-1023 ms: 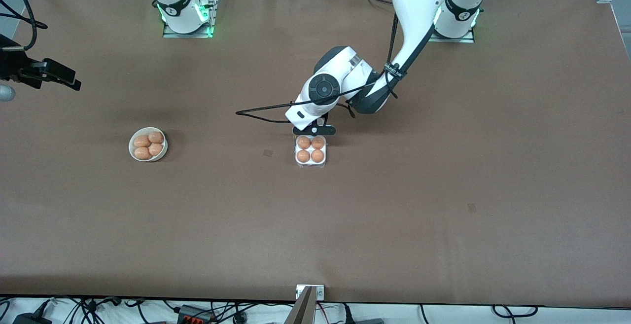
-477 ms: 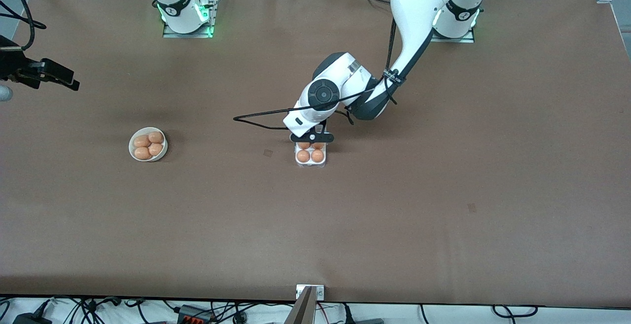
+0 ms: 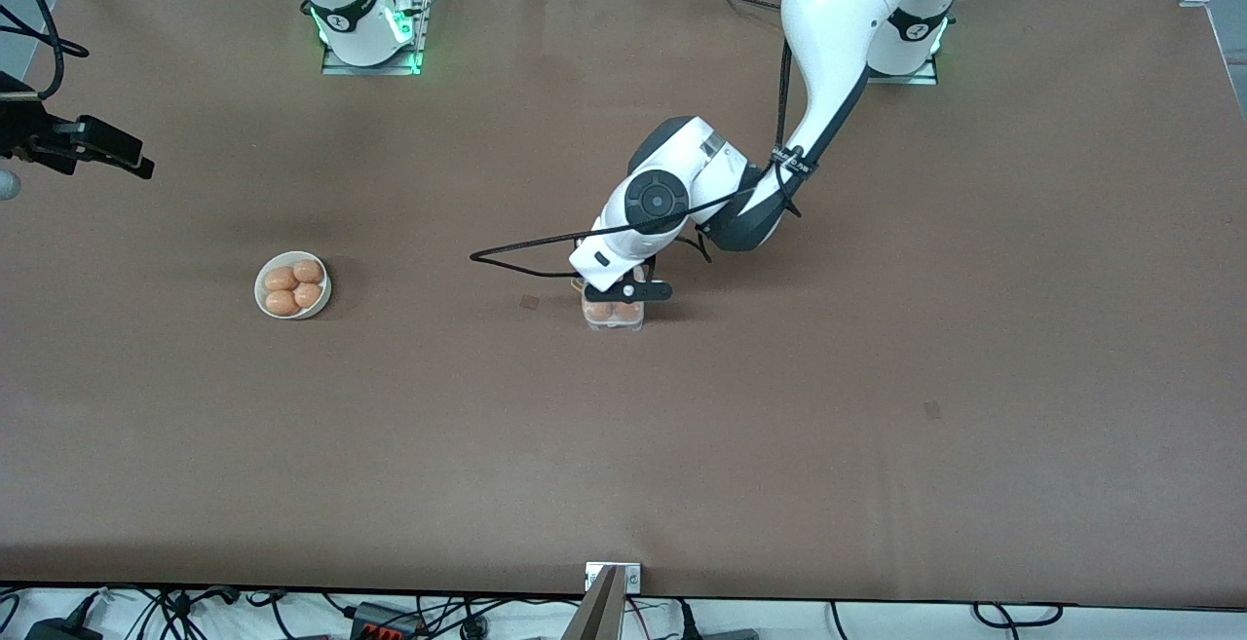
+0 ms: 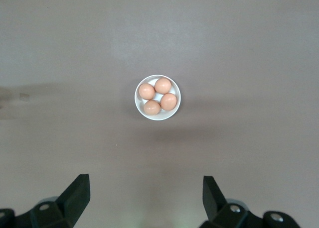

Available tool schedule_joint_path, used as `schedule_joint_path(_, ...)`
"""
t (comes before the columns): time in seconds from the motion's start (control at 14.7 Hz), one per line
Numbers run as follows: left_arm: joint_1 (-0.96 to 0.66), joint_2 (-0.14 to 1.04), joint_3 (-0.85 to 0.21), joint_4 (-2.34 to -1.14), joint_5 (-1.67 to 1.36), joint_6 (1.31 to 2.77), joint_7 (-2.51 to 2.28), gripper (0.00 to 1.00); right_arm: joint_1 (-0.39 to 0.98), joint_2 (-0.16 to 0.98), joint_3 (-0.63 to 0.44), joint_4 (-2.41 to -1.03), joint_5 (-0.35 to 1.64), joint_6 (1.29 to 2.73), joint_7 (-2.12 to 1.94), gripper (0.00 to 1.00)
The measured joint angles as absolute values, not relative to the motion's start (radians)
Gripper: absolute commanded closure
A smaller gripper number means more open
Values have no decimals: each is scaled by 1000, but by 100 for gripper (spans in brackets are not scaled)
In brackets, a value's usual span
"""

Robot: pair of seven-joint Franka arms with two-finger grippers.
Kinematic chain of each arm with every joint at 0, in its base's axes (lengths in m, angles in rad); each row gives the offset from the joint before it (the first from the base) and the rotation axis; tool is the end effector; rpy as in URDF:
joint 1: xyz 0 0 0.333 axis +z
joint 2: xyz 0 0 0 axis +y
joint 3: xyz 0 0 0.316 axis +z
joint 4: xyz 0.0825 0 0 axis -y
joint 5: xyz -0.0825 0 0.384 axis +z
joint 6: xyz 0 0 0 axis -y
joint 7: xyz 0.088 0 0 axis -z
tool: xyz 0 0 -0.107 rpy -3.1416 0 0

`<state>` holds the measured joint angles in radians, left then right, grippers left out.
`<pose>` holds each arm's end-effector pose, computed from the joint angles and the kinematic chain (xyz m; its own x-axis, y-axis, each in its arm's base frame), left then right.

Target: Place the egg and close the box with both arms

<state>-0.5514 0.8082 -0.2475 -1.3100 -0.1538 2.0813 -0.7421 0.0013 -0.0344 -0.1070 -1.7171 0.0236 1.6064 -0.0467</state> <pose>0.5425 -0.5063 0.2665 0.9697 0.0666 -0.2350 0.1149 -0.9734 0.1983 0.5392 -0.0556 0.5773 0.9954 -0.0592 -0.0751 -0.0616 -0.9976 -0.0307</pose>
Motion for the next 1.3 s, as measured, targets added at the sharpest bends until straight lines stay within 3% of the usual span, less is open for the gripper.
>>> schedule_joint_path(0.27, -520, 809, -241, -1279, -154, 2081, -740, 98, 1, -34, -107, -1717, 24, 1606, -47, 0)
schedule_joint_path(0.48, -500, 809, -237, -1260, -150, 2081, -739, 81, 1, -34, -107, -1717, 24, 1606, -47, 0)
schedule_joint_path(0.55, -492, 809, -233, -1256, -141, 2081, -738, 62, 1, -34, -107, -1717, 24, 1606, -47, 0)
schedule_joint_path(0.68, -462, 809, -227, -1247, -128, 2081, -700, 0, 1, -34, -107, -1717, 24, 1605, -47, 0)
schedule_joint_path(0.95, -361, 801, -228, -1229, -124, 2057, -485, 0, 1, -34, -107, -1717, 24, 1605, -47, 0)
schedule_joint_path(1.3, -291, 724, -226, -1221, -122, 1900, -429, 0, 1, -34, -107, -1717, 24, 1604, -47, 0)
